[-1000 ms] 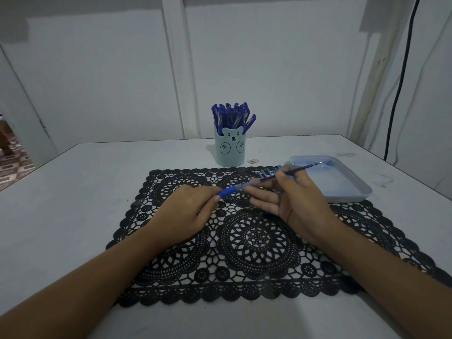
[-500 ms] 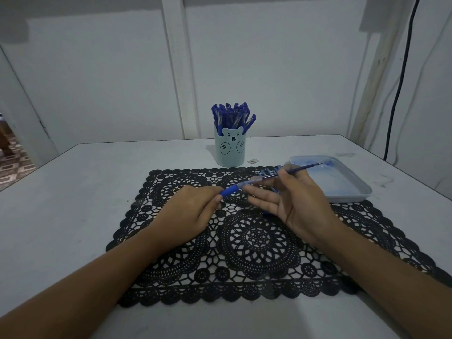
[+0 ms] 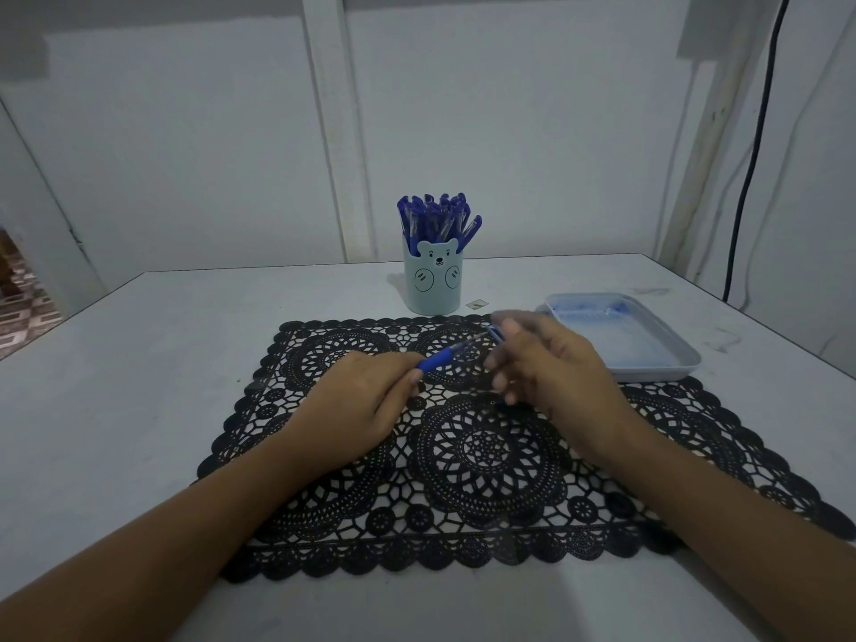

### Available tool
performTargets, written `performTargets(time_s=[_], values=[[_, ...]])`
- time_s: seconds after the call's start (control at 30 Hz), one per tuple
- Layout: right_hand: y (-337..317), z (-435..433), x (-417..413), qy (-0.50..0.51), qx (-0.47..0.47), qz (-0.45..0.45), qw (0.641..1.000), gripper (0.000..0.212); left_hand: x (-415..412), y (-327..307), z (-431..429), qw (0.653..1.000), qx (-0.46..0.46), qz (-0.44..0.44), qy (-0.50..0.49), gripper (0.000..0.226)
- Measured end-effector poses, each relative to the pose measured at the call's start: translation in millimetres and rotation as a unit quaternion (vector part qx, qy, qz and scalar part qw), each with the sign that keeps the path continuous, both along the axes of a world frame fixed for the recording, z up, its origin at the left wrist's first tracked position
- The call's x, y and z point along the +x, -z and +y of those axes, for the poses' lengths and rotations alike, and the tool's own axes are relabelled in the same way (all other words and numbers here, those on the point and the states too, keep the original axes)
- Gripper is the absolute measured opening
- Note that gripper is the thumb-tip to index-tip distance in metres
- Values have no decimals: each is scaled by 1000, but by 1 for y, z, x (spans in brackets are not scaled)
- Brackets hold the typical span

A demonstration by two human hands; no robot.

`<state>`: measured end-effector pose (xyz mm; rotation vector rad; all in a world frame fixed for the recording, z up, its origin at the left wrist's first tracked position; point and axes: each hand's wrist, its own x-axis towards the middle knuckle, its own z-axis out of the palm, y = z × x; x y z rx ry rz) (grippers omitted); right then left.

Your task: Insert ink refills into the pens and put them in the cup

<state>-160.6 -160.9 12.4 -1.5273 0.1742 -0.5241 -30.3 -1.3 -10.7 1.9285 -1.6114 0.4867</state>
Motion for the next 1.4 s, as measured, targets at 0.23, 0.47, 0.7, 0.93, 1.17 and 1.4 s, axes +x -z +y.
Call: performTargets(time_s=[0.23, 0.47, 0.7, 0.93, 1.17, 1.4], values=[[-1, -4, -1, 77, -138, 0, 987, 12, 0, 0, -2, 1000, 10, -6, -7, 26], [4, -16, -5, 2, -582, 144, 800, 27, 1, 2, -1, 1000, 12, -9, -23, 32], [5, -14, -1, 50, -463, 86, 881, 9, -1, 2, 0, 999, 20, -28, -26, 35], [2, -13, -1, 87, -310, -11, 947, 14, -1, 2, 0, 999, 25, -34, -22, 35], [3, -9, -1, 68, -392, 2, 917, 11, -2, 2, -1, 995, 56, -76, -17, 31], [2, -5, -4, 40, -441, 73, 894, 41, -8, 4, -1, 993, 50, -106, 4, 30]])
